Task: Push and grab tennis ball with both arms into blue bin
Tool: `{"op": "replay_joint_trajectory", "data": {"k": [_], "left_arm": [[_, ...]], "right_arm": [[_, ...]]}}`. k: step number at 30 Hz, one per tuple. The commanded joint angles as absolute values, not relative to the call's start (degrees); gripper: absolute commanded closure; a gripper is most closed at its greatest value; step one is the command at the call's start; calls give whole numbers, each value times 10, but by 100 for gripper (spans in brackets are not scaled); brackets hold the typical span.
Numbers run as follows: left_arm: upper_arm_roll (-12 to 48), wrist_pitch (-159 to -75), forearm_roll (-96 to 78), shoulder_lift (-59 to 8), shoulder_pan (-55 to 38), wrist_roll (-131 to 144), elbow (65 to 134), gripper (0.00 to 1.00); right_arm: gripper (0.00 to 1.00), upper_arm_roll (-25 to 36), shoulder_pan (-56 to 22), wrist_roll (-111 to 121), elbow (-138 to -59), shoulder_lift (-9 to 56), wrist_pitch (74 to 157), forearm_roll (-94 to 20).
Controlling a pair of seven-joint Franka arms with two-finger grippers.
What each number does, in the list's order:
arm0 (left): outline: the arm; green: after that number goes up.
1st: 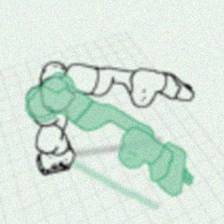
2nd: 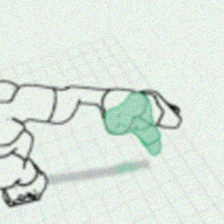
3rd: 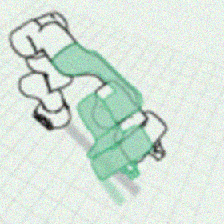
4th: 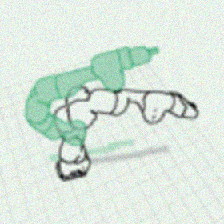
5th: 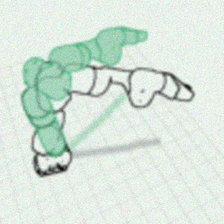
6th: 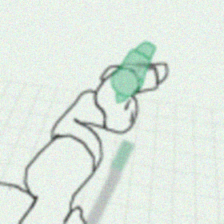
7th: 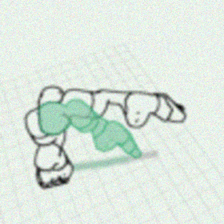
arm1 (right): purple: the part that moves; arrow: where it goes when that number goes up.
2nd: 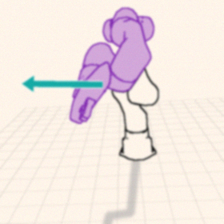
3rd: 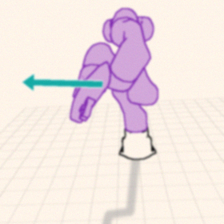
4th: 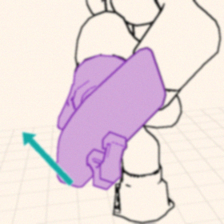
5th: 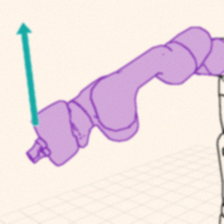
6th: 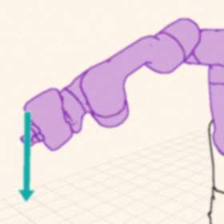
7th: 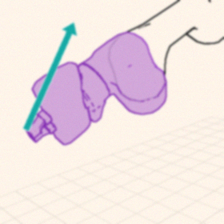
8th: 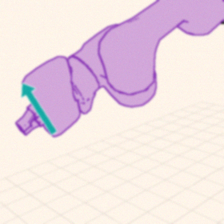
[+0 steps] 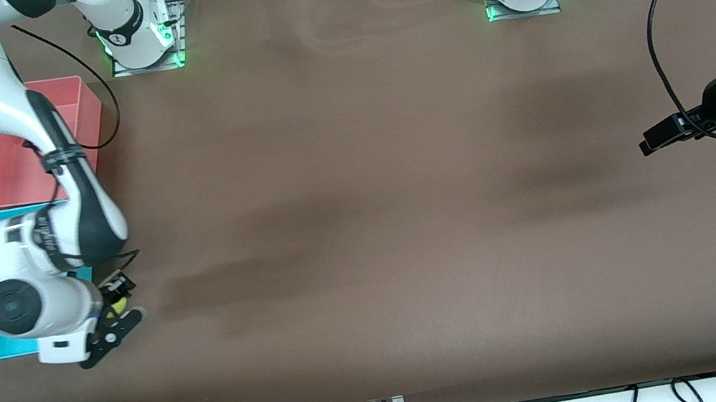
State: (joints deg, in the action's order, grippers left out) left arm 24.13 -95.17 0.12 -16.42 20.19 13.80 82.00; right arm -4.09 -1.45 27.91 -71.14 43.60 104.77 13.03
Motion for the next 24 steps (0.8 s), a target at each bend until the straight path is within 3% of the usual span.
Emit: {"op": "replay_joint_trajectory", "data": {"k": [1, 7, 11, 19, 24], "left_arm": [[240, -940, -4, -171, 200, 124, 805, 0], [239, -940, -4, -171, 200, 126, 805, 0], [238, -940, -8, -171, 201, 127, 805, 0], [238, -940, -9, -171, 201, 127, 805, 0], [238, -940, -9, -171, 201, 127, 805, 0]], "right_arm": [[64, -45, 29, 282, -697, 417, 978, 70], [63, -45, 73, 316, -698, 400, 878, 25], [63, -33, 89, 339, -709, 389, 853, 29], [64, 29, 94, 420, -752, 381, 872, 30], [64, 47, 95, 449, -810, 379, 945, 28]]}}
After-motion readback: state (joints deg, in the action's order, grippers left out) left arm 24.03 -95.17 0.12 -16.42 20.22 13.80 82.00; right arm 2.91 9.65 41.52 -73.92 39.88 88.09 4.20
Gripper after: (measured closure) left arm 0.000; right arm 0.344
